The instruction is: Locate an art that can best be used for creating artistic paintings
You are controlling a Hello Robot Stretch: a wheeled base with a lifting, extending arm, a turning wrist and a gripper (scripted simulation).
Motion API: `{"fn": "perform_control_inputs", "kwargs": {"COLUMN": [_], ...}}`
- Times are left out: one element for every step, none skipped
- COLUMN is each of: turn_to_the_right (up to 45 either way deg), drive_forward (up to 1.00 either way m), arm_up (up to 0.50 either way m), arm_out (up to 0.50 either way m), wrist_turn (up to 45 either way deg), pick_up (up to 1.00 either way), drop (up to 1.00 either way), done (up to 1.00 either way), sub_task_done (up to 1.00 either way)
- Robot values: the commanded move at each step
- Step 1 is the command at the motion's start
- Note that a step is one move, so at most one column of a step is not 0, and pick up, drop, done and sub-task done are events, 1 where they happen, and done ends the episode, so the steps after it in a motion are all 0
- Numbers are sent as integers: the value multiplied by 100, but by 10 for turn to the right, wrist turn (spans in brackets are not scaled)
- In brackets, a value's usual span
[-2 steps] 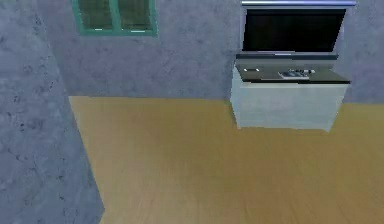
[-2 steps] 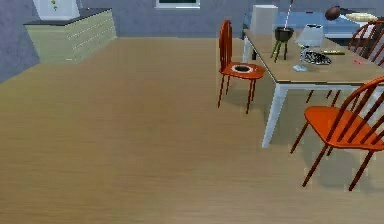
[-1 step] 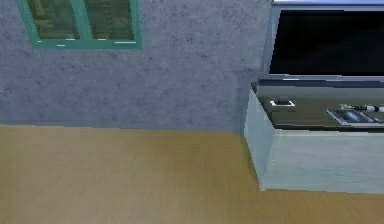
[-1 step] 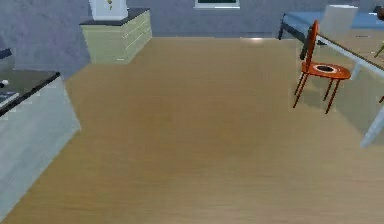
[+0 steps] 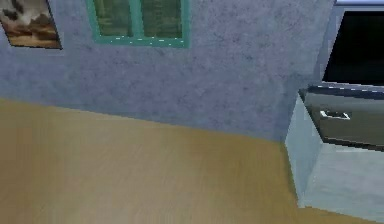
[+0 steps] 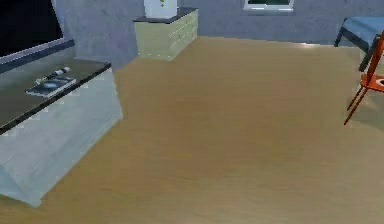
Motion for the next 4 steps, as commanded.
{"fn": "perform_control_inputs", "kwargs": {"turn_to_the_right": [0, -210, 0, -210], "drive_forward": [20, 0, 65, 0], "arm_up": [0, 0, 0, 0], "arm_out": [0, 0, 0, 0], "wrist_turn": [0, 0, 0, 0], "pick_up": [0, 0, 0, 0], "drop": [0, 0, 0, 0], "done": [0, 0, 0, 0], "sub_task_done": [0, 0, 0, 0]}}
